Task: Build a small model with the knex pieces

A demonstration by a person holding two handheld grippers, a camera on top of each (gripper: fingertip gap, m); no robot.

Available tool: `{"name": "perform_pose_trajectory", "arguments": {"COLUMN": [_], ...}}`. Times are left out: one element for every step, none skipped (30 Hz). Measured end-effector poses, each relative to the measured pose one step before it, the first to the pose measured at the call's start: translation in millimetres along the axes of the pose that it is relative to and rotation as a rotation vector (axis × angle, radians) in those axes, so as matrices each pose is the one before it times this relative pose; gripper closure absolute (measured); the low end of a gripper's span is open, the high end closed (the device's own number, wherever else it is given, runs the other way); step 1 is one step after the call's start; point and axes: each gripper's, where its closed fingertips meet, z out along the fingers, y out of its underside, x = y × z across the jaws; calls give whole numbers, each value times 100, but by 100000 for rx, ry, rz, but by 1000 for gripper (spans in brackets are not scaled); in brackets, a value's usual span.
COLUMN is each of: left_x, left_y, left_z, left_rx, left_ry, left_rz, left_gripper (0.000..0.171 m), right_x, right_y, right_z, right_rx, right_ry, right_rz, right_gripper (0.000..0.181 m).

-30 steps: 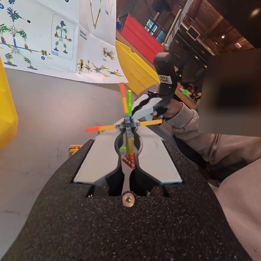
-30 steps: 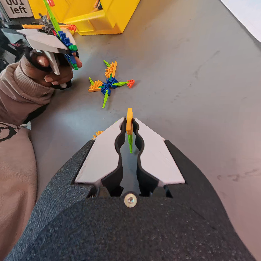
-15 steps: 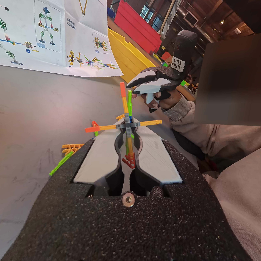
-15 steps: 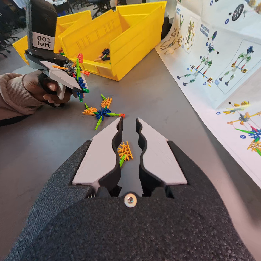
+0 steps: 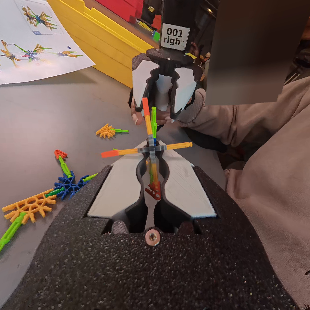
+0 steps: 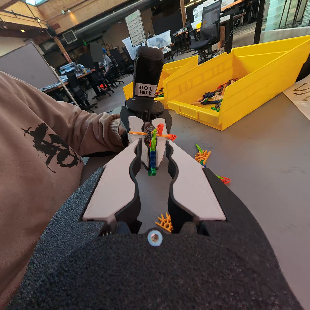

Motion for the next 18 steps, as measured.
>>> {"name": "perform_pose_trajectory", "arguments": {"left_x": [263, 228, 163, 119, 82, -34, -132, -142, -158, -155, -174, -152, -78, -65, -21, 25, -13, -20], "left_y": [411, 406, 369, 293, 199, 69, -73, -222, -318, -355, -406, -453, -527, -530, -521, -437, -222, -20], "left_z": [296, 264, 229, 160, 97, -11, -106, -193, -269, -282, -307, -311, -328, -308, -286, -234, -133, -55], "left_rx": [-2790, -2689, -2441, -1910, -1255, -439, 499, 1520, 2113, 2267, 2603, 2934, 3265, 3283, 3199, 2712, 1374, 242], "left_ry": [214, 172, -5, 23, 244, -116, -226, 188, 226, 229, -35, 34, 504, 644, 742, 803, 376, 156], "left_rz": [1880, 1507, 1018, 598, 167, -384, -898, -1340, -1569, -1506, -1195, -1138, -1401, -1519, -1315, -993, -504, -11], "left_gripper": [166, 166, 166, 166, 165, 166, 166, 165, 165, 164, 164, 164, 163, 163, 163, 162, 162, 162], "right_x": [-284, -125, -226, -300, -139, 103, 39, 95, 161, 189, 235, 211, 203, 140, 60, 57, 2, -33], "right_y": [196, 353, 363, 287, 201, 142, -70, -200, -277, -224, -168, -112, -7, 7, 13, 119, 131, 62], "right_z": [370, 349, 308, 220, 118, -4, -107, -182, -220, -209, -183, -172, -165, -133, -103, -11, 46, 86], "right_rx": [-876, -1853, -1924, -1512, -1166, -946, 344, 1232, 1713, 1615, 1411, 1153, 436, 451, 370, -99, -196, 147], "right_ry": [-1101, -54, -712, -1284, -202, 1015, 505, 577, 607, 438, 570, 240, 52, -263, -687, -282, -350, -325], "right_rz": [242, -306, -791, -904, -916, -1080, -815, -349, 416, 1023, 1261, 1520, 1739, 1805, 1831, 1154, 722, 787], "right_gripper": [154, 152, 152, 163, 172, 175, 177, 177, 177, 177, 177, 177, 177, 177, 177, 177, 177, 177]}}
